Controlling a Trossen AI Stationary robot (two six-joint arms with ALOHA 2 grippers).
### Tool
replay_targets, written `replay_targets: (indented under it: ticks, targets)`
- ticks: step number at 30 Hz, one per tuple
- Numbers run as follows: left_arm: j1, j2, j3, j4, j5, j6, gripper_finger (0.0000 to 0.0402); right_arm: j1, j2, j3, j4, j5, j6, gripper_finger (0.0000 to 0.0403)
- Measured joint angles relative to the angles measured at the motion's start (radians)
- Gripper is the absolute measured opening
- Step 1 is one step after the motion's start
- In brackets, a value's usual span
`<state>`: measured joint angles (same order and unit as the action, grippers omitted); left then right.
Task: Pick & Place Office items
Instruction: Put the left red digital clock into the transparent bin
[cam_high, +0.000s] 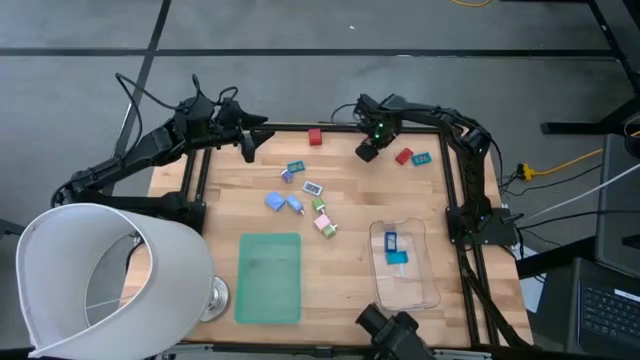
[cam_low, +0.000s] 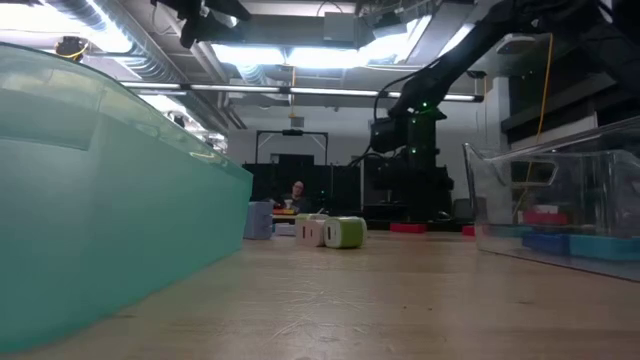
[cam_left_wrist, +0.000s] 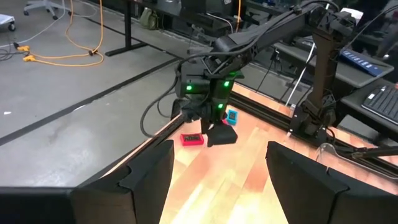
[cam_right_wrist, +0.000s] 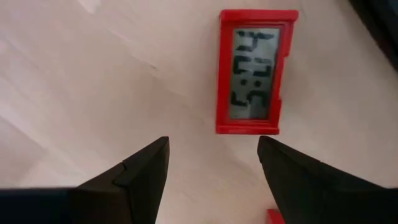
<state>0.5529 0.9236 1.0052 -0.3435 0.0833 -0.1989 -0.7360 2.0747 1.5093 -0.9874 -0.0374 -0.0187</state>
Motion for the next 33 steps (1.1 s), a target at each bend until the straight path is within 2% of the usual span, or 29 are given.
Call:
replay_targets:
  ticks: [3, 7, 12, 22, 33]
  targets:
    - [0.000, 0.000, 0.000, -0.006, -0.002, -0.001, 0.0251, 0.013, 0.005, 0.000, 0.008, 0.057, -0.025, 0.0254]
    - [0.000, 0.000, 0.000, -0.006, -0.005, -0.017, 0.0251, 0.009, 0.006, 0.001, 0.023, 0.056, 0.004, 0.0254]
    - [0.000, 0.000, 0.000, -0.006, -0.007, -0.016, 0.0251, 0.002, 0.006, 0.001, 0.030, 0.080, -0.042, 0.0254]
    - [0.000, 0.000, 0.000, -0.006, -0.010, -0.027, 0.0251, 0.003, 0.006, 0.094, -0.007, 0.074, -0.122, 0.0254]
    - [0.000, 0.000, 0.000, -0.006, -0.012, -0.033, 0.0251, -0.008, 0.022, 0.097, -0.040, 0.022, -0.169, 0.0254]
